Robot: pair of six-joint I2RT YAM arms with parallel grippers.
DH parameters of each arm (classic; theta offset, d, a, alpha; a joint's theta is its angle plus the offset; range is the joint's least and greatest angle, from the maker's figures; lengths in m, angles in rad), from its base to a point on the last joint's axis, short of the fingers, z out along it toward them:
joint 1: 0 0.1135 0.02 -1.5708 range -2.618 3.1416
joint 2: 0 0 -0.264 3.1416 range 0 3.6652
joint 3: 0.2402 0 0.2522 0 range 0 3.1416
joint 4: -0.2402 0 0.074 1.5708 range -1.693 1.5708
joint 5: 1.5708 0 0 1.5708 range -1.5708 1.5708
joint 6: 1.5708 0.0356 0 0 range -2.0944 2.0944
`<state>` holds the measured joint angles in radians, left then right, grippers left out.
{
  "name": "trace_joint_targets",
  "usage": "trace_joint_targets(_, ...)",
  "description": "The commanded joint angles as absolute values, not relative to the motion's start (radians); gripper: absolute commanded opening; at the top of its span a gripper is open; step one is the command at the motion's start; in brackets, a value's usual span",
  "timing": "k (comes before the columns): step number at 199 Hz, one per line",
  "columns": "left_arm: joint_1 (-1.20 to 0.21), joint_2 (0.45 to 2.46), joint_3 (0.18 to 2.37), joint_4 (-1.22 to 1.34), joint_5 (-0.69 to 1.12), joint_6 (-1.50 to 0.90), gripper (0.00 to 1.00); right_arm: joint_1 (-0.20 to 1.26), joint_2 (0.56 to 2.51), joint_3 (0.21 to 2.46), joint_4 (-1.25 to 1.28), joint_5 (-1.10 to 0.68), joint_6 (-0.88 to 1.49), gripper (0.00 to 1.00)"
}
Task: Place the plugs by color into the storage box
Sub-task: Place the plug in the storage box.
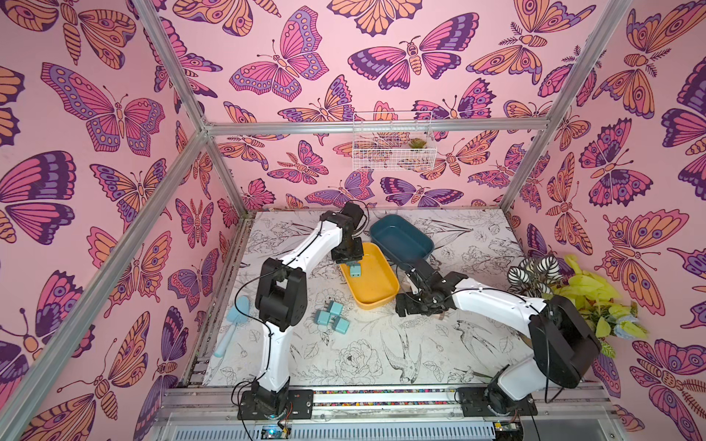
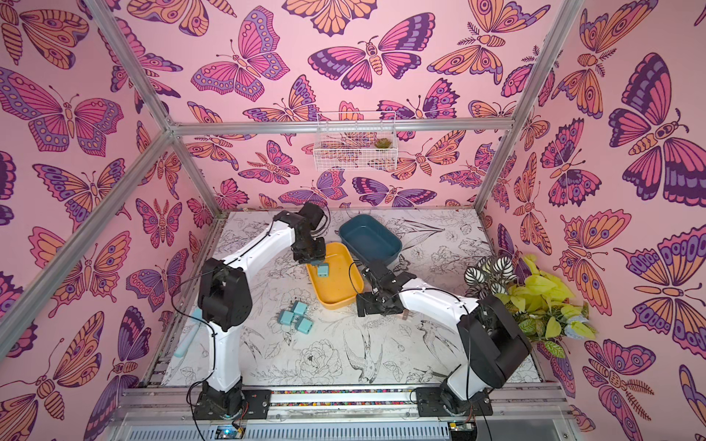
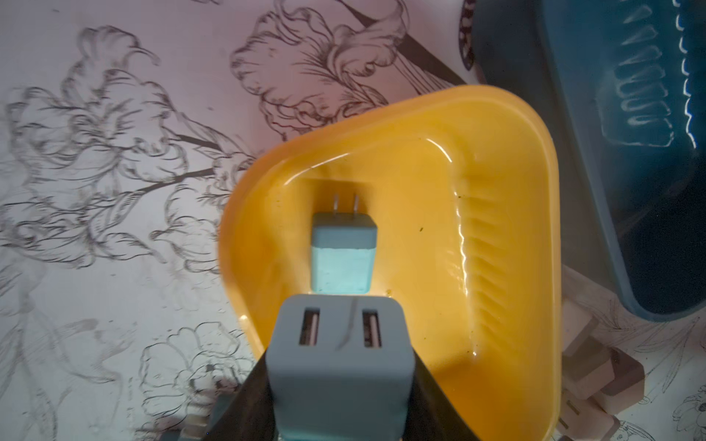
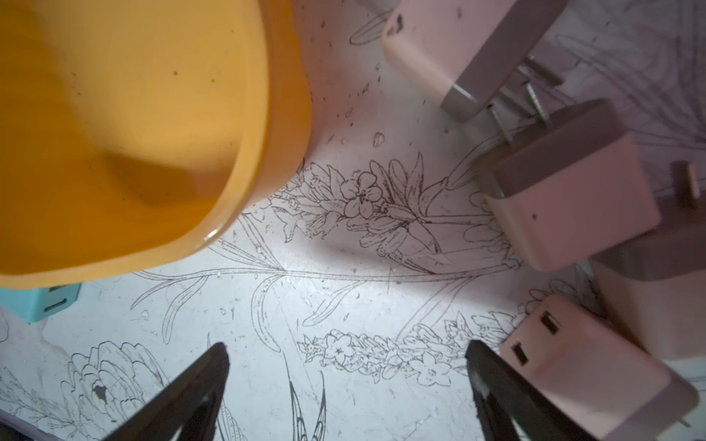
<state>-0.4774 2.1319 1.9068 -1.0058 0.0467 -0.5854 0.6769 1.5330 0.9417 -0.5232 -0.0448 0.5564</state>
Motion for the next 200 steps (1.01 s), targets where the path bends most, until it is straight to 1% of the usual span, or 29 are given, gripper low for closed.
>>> trace_joint_targets(1, -0.505, 2.193, 1.974, -1.054, 0.072, -0.606, 0.4, 0.681, 1.472, 0.914, -0.574, -0.007, 0.585, 0.98)
trace_joint_targets(61, -0.558, 2.379, 2.121, -1.053, 0.101, -0.612, 0.4, 0.68, 1.341, 0.834, -0.607, 0.033, 0.637, 0.98)
trace_joint_targets(108, -0.561, 2.418, 2.11, -1.057, 0.088, -0.627, 0.42, 0.68, 1.307, 0.807, -0.616, 0.043, 0.653, 0.98)
trace_joint_targets(122, -0.561, 2.419, 2.105, -1.058, 0.092, -0.627, 0.47, 0.681, 1.305, 0.804, -0.615, 0.044, 0.656, 0.98)
trace_joint_targets(163, -0.56, 2.387, 2.169, -1.064, 0.146, -0.667, 0.77, 0.68, 1.322, 0.819, -0.604, 0.044, 0.654, 0.98)
trace_joint_targets(176, -0.56, 2.379, 2.213, -1.091, 0.156, -0.672, 0.78, 0.681, 1.327, 0.823, -0.598, 0.044, 0.654, 0.98)
trace_joint_targets(200, -0.549, 2.335, 2.245, -1.156, 0.125, -0.646, 0.76, 0.681, 1.343, 0.839, -0.585, 0.044, 0.648, 0.98)
